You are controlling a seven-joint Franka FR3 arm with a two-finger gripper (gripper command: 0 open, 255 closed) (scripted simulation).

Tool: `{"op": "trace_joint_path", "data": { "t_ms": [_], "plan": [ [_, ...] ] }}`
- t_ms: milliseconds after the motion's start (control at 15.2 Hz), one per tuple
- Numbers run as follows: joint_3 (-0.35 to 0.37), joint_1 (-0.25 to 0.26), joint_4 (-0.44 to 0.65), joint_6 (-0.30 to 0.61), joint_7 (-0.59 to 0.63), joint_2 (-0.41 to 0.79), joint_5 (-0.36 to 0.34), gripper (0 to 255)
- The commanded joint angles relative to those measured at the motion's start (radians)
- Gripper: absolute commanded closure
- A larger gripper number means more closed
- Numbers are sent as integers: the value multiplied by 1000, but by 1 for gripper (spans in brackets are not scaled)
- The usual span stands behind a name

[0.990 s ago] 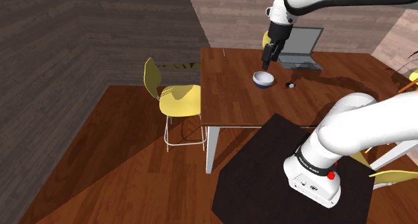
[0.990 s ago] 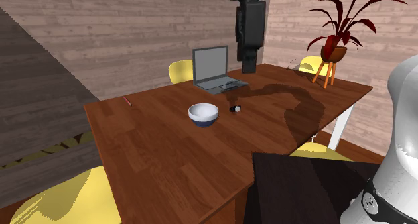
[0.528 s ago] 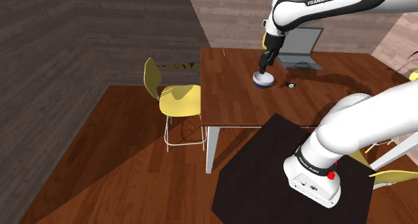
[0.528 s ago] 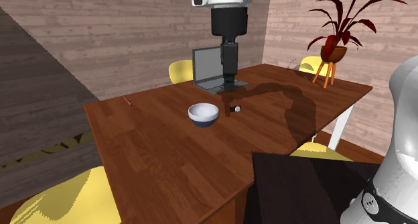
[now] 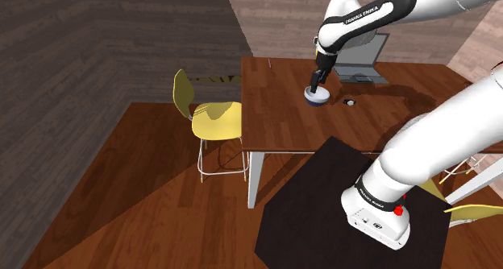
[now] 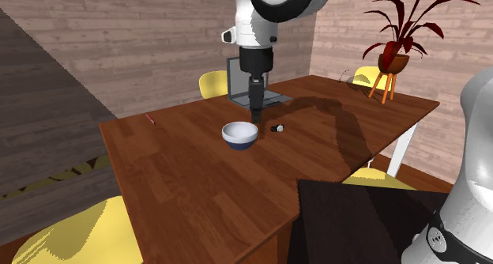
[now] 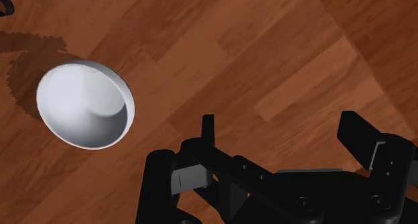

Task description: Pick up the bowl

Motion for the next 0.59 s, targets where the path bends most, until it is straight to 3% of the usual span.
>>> {"op": "trace_joint_path", "data": {
  "t_ms": [0, 528],
  "plan": [
    [-30, -1, 25, 60, -41, 79, 16, 0],
    [-94, -32, 180, 234, -254, 405, 188, 0]
  ]
}}
